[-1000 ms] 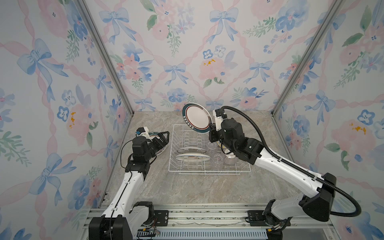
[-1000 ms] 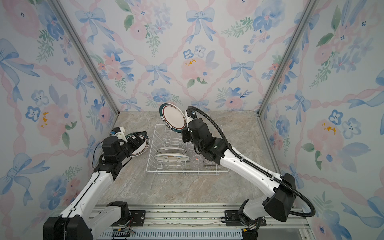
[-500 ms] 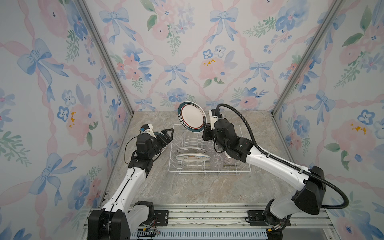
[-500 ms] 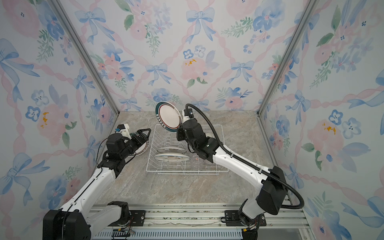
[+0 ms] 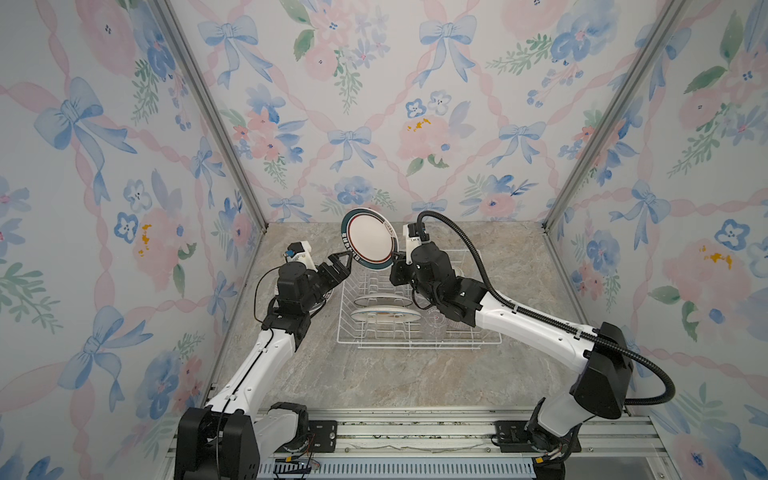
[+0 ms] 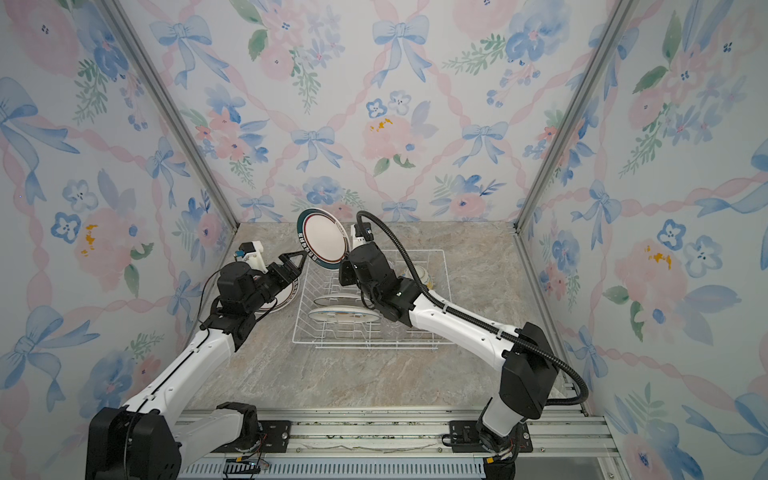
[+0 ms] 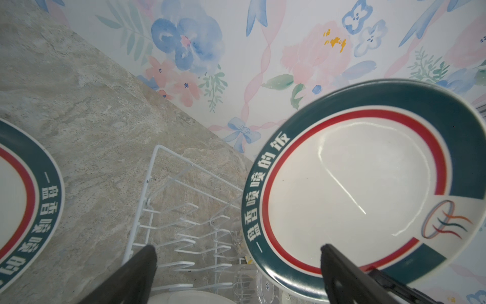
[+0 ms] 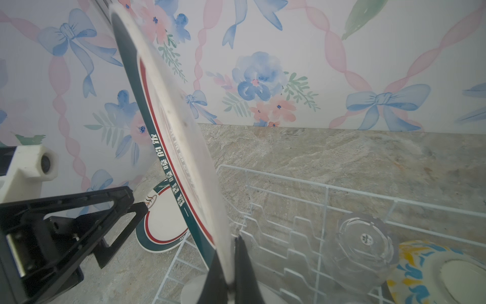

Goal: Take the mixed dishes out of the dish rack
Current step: 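Hold the plate up with the right gripper while the left gripper reaches toward it, then grasp the plate rim with the left gripper and open the right gripper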

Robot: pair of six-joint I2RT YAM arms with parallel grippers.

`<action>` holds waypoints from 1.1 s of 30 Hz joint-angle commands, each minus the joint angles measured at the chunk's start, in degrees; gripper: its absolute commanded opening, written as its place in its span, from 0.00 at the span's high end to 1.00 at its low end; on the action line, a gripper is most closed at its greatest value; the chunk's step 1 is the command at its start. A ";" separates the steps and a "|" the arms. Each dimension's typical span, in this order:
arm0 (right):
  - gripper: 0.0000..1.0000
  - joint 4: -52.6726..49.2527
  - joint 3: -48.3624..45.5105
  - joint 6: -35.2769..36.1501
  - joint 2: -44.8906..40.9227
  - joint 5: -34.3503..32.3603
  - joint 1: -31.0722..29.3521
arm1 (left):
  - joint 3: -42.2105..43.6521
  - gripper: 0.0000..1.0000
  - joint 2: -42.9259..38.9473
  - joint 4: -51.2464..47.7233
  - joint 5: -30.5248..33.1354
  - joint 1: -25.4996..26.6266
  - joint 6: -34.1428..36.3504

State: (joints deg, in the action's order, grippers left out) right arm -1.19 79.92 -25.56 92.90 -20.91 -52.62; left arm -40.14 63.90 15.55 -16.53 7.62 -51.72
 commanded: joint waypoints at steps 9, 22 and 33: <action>1.00 4.66 1.16 -5.90 -1.58 1.47 -0.37 | -1.61 0.03 4.19 6.31 -1.81 1.38 -1.61; 1.00 5.73 2.09 -10.69 -0.49 4.44 -0.12 | -4.56 0.19 7.54 9.74 -3.62 2.97 -1.89; 1.00 6.17 1.46 -18.32 -0.53 8.01 1.69 | -4.23 0.34 8.92 14.90 -5.85 3.49 -3.73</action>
State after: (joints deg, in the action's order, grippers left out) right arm 0.78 79.92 -40.64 92.90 -14.46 -51.66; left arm -43.64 72.27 27.24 -20.56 10.74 -54.94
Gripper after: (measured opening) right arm 0.059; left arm 0.673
